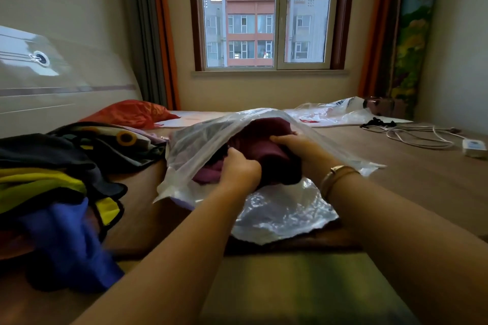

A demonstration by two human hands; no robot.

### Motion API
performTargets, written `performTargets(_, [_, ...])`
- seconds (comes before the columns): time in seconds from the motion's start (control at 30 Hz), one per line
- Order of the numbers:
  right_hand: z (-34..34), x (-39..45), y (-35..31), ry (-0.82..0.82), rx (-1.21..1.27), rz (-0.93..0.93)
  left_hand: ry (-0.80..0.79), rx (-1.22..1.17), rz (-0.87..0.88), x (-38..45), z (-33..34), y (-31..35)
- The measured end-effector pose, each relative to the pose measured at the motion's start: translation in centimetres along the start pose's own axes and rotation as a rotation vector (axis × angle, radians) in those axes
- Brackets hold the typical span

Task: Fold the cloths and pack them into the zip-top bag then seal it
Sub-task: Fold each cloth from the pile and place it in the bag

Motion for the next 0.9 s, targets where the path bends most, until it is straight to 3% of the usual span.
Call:
performTargets(0.1, [0.5,6.0,0.0,0.178,0.010,-0.096,-0.001,0.101,0.007,4.7,1.6,-0.7])
performTargets(0.2, [-0.1,11.1,0.2,0.462,-0.202,-0.127,-0.003,0.196,0.036,8.2,3.4,-2.1])
performTargets(0.27, [-0.6,13.4,0.8,0.539,-0.691,-0.117,0.005,0.295,0.059,9.8,4.6,-2.6])
performTargets(0.33, [-1.0,14.4,1.5,0.543,-1.228,-0.254,-0.025,0.401,0.074,10.9,5.7,-3.1])
performTargets(0.47, [-0.9,13.0,1.3,0.406,-1.680,-0.686,-0.012,0.400,0.135,12.8,6.0,-4.4])
performTargets(0.53, [-0.7,11.3,1.2,0.243,-1.673,-0.682,0.072,0.216,0.215,13.7,5.3,-4.3])
performTargets(0.67, [-0.7,10.3,2.8,-0.020,-1.717,-0.315,0.115,0.094,0.285,13.9,4.4,-3.3])
performTargets(0.77, [-0.2,11.9,2.7,0.028,-1.571,-0.296,-0.022,0.228,0.223,13.2,4.9,-3.2])
performTargets(0.9, [1.4,13.8,3.8,0.170,-1.514,-0.503,-0.144,0.565,0.097,13.3,4.9,-4.6])
Point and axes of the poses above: each hand's wrist, its own x-axis towards the middle knuckle, its own z-axis out of the palm, y = z × x, the point moved 1 cm from there along x, towards the middle knuckle, and after that the axes turned 2 degrees about x, right-handed, at the moved point
